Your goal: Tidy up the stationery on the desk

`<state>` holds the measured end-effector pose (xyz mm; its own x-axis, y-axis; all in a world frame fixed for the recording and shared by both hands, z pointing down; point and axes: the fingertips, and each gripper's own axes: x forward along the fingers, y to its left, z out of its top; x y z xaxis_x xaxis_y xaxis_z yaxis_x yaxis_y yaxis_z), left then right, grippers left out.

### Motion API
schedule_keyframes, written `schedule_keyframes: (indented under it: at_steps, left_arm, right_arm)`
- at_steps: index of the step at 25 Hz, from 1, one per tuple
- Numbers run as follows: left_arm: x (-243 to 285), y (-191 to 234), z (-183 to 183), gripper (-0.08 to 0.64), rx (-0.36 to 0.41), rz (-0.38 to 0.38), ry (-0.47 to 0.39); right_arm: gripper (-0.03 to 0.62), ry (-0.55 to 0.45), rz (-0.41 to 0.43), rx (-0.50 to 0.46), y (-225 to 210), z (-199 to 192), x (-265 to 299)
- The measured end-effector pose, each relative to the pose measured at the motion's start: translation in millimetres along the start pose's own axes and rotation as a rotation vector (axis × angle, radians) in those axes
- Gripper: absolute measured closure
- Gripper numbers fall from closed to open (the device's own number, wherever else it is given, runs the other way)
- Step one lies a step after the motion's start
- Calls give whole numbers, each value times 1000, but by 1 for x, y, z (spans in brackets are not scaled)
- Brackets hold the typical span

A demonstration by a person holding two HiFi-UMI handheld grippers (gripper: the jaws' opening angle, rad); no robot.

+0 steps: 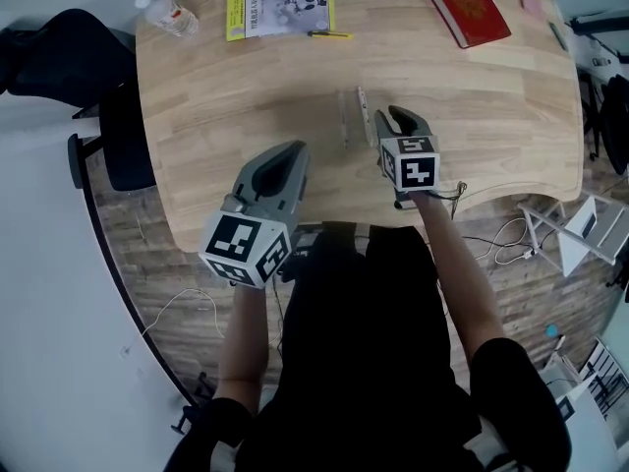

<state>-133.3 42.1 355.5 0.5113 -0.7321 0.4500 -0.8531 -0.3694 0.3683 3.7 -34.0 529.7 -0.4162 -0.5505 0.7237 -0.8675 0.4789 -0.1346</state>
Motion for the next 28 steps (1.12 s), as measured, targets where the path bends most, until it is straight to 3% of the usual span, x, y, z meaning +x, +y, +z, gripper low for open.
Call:
schedule_keyframes:
  at_steps: [14,21,28]
  left_arm:
    - [3,-2,-4,522,-80,136,-55]
    - [14,1,-7,522,-118,200,-62]
    - [30,4,-14,522,-163,249,-47]
  right_arm:
    - [408,-73,207,-461,2,94,46]
    - [383,-40,302,-554,7,100,94]
    - [380,8,355,-582,9,98,145]
